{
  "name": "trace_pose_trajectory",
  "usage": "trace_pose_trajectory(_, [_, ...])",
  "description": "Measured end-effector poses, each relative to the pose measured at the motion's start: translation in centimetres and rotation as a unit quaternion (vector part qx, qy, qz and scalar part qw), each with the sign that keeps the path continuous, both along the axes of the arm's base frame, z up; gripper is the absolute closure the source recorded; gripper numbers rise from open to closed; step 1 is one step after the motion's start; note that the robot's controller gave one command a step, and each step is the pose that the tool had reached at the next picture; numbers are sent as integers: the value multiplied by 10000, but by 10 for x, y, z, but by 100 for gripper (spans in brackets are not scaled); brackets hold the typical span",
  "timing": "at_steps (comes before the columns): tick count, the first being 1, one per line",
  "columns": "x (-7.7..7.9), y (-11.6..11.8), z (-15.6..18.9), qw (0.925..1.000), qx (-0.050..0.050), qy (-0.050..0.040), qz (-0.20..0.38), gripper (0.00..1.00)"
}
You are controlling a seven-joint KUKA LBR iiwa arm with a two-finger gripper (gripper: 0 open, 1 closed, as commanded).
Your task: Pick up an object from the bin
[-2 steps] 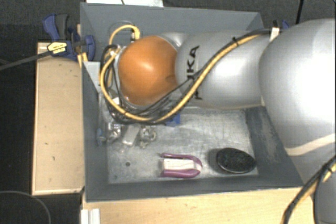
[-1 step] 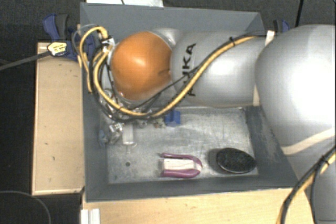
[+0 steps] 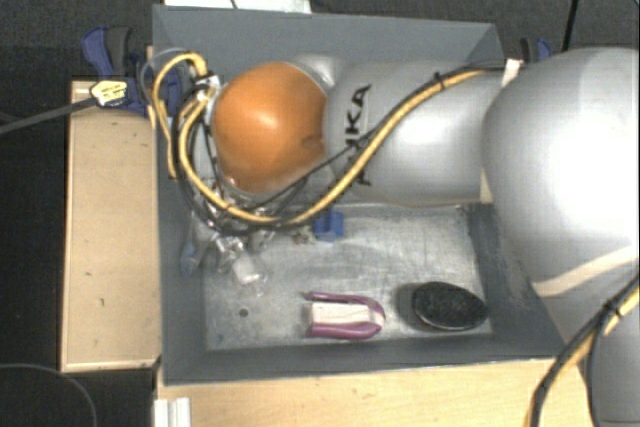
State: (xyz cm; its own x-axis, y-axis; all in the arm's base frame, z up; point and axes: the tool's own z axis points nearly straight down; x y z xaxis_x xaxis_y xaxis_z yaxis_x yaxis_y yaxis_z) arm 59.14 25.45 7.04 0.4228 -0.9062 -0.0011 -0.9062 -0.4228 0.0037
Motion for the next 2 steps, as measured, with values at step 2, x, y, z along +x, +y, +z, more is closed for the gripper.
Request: trace_pose_trajectory(2, [2, 2, 123, 9999, 34, -62, -80, 100])
